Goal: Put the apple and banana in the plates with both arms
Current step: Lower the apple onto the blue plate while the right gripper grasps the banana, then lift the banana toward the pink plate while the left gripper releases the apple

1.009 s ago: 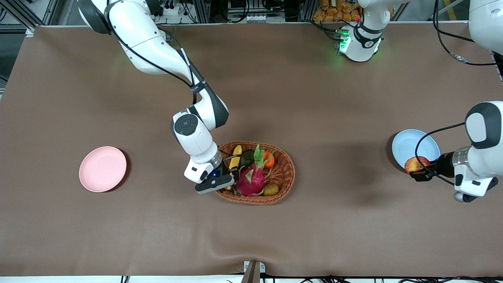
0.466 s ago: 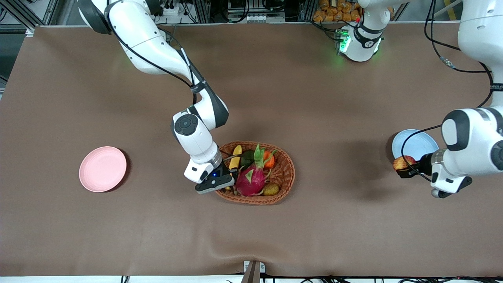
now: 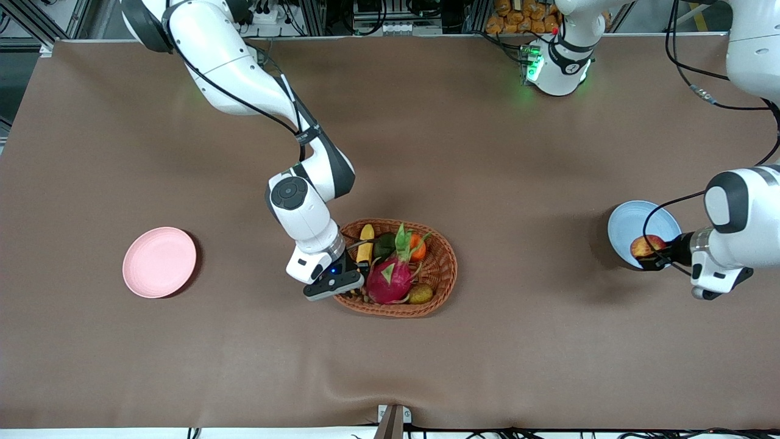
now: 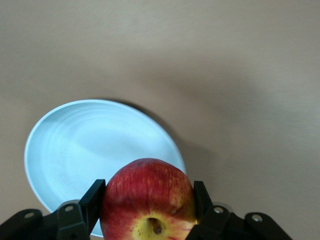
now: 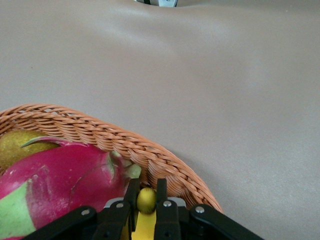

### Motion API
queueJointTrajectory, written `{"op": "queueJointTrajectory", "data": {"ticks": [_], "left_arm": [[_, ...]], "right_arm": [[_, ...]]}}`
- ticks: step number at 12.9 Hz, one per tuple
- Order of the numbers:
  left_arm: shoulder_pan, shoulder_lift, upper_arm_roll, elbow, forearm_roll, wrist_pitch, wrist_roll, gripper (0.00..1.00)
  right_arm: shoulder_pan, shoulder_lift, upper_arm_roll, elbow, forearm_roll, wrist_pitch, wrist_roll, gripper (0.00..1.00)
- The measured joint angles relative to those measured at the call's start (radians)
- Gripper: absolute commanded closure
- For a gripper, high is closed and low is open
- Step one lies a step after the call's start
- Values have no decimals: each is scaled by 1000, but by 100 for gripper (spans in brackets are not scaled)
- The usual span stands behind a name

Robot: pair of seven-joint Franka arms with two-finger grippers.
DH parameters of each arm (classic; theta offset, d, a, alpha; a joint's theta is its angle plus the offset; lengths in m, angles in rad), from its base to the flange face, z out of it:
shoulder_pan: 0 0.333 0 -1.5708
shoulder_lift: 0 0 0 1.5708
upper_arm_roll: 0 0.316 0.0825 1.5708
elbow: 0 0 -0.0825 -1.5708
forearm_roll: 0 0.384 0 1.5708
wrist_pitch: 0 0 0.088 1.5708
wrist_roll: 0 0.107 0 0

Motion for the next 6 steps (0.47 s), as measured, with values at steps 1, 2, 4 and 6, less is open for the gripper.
{"op": "queueJointTrajectory", "data": {"ticks": [1, 2, 4, 6], "left_arm": [[19, 0, 0, -18, 0, 0, 0, 100], [39, 1, 1, -34, 0, 1, 0, 100], [78, 7, 1, -51, 0, 2, 2, 97], [91, 15, 1, -54, 0, 2, 2, 16]], "right_arm": [[3, -6, 0, 4, -3, -1, -1, 100], [10, -18, 2, 10, -6, -9, -1, 100], [37, -78, 4, 18, -9, -86, -1, 100], [46, -167, 5, 24, -9, -204, -1, 100]]}}
